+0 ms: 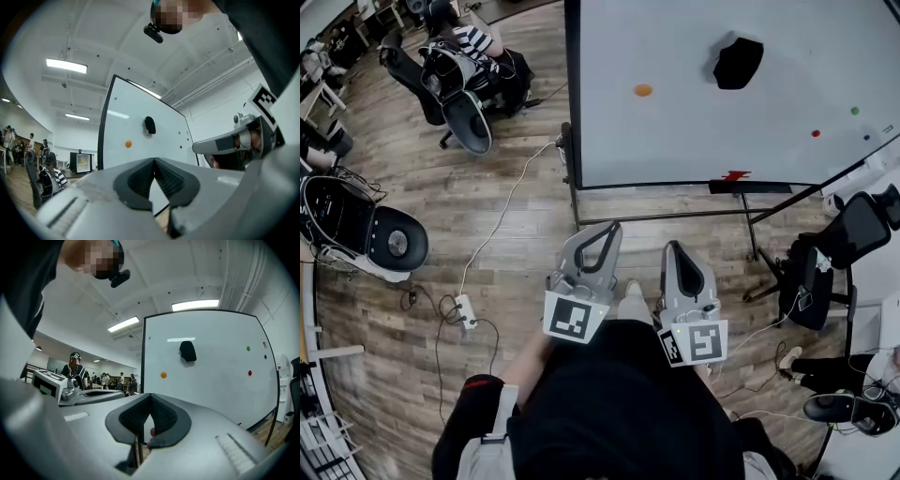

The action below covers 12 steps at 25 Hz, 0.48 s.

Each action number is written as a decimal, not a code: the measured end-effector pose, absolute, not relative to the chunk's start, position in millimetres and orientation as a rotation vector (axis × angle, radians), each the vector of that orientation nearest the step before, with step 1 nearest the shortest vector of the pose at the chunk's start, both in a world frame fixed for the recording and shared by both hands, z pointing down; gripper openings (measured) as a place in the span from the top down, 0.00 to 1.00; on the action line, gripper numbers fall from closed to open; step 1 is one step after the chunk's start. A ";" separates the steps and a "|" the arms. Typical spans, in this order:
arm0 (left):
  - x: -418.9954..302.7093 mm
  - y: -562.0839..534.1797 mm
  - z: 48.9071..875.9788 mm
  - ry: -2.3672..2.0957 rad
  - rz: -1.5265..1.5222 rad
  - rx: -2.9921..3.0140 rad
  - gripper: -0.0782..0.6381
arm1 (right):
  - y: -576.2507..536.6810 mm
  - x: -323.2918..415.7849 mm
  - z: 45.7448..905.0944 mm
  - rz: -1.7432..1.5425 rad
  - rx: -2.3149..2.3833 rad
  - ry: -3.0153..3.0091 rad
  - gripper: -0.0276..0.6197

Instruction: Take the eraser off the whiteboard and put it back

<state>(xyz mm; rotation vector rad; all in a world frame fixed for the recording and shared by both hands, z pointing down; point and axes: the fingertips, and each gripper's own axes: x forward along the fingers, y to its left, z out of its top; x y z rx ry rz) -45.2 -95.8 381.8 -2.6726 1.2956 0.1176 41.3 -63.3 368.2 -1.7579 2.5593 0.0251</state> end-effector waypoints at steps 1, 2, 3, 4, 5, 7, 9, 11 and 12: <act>-44.6 -95.1 381.3 1.288 0.118 -2.668 0.89 | -63.3 41.8 367.6 0.031 -1.756 2.559 0.95; -44.2 -94.2 381.9 1.284 0.115 -2.670 0.89 | -63.0 42.4 367.0 0.034 -1.756 2.557 0.95; -44.1 -93.3 383.5 1.288 0.112 -2.679 0.89 | -62.8 42.8 366.6 0.037 -1.757 2.555 0.95; -44.2 -92.7 385.4 1.296 0.112 -2.691 0.89 | -62.7 43.1 366.2 0.041 -1.757 2.554 0.95; -44.3 -92.7 386.4 1.300 0.114 -2.698 0.89 | -62.8 43.4 365.7 0.045 -1.758 2.553 0.95; -43.5 -93.4 384.3 1.287 0.114 -2.683 0.89 | -63.4 44.1 364.8 0.050 -1.761 2.550 0.95; -42.2 -94.2 382.8 1.274 0.110 -2.669 0.89 | -63.8 45.3 365.2 0.049 -1.763 2.547 0.95; -40.9 -94.8 382.4 1.267 0.103 -2.664 0.89 | -64.3 46.0 366.2 0.045 -1.765 2.549 0.95; -40.4 -95.1 382.6 1.270 0.105 -2.669 0.89 | -64.6 46.2 366.5 0.045 -1.766 2.550 0.95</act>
